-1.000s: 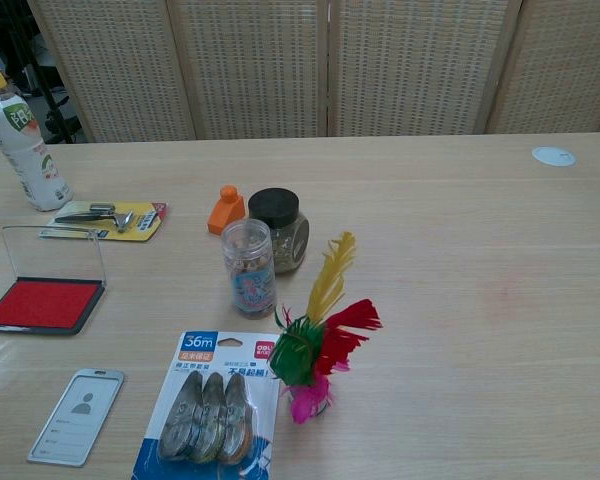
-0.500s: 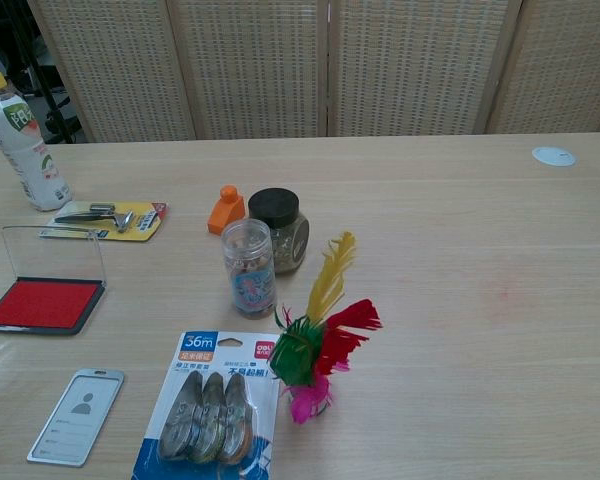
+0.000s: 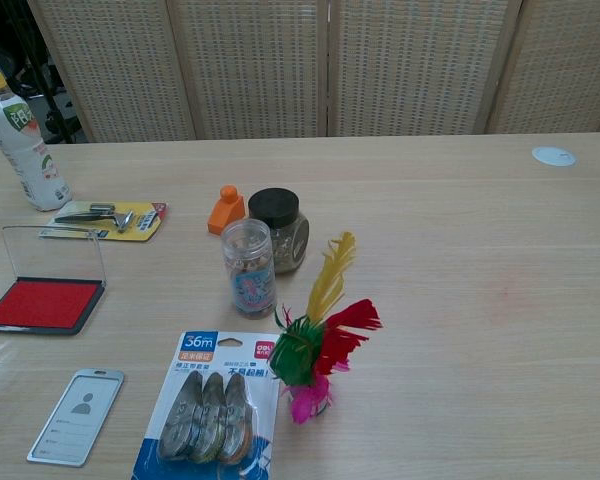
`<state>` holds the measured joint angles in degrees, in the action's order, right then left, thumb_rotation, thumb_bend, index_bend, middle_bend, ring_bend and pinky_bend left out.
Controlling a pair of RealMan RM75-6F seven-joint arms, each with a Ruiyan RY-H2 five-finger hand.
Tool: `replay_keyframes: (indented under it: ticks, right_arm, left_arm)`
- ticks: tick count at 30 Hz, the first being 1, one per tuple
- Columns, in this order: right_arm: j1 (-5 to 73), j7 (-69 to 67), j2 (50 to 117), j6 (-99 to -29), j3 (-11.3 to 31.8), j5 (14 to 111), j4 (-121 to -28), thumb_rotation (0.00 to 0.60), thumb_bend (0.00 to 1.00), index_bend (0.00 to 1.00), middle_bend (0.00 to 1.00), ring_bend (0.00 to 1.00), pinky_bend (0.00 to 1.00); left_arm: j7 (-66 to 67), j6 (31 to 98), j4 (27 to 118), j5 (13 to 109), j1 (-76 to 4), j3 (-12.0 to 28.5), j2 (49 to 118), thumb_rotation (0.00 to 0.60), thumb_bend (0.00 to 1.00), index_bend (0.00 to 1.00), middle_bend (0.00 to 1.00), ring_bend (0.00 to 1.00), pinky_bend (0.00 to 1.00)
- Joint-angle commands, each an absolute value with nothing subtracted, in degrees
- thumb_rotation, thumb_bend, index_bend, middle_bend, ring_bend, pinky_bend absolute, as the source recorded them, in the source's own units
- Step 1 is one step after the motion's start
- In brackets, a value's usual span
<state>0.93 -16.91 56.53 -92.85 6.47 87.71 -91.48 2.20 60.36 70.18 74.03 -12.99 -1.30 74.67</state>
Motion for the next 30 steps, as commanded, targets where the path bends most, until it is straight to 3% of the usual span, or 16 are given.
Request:
replay_keyframes:
  ticks: [1,18,30]
  right_arm:
    - [0.9,-16.9,56.5,-92.9,6.5,87.7,-91.5,0.6,0.0,0.0,0.0,0.0,0.0]
    - [1.0,-16.8,56.5,-92.7,6.4,87.8,-91.5,0.6,0.0,0.0,0.0,0.0,0.0]
    - [1.0,-17.1,56.5,-92.5,6.3,87.9,-91.5,0.6,0.0,0.0,0.0,0.0,0.0]
  left_arm:
    - [3.0,60.4,69.9,73.4,-12.9,-1.0,74.9,0.6,0.32,0.49,1.0,0.94,0.91]
    - [6.2,59.3,69.4,70.4,-12.9,0.2,75.6,0.6,0.32,0.5,1.0,0.94,0.9]
    - [6.1,59.7,68.3,70.8,-12.7,0.3,76.2,0.6,0.33,0.56,1.0,0.94,0.9]
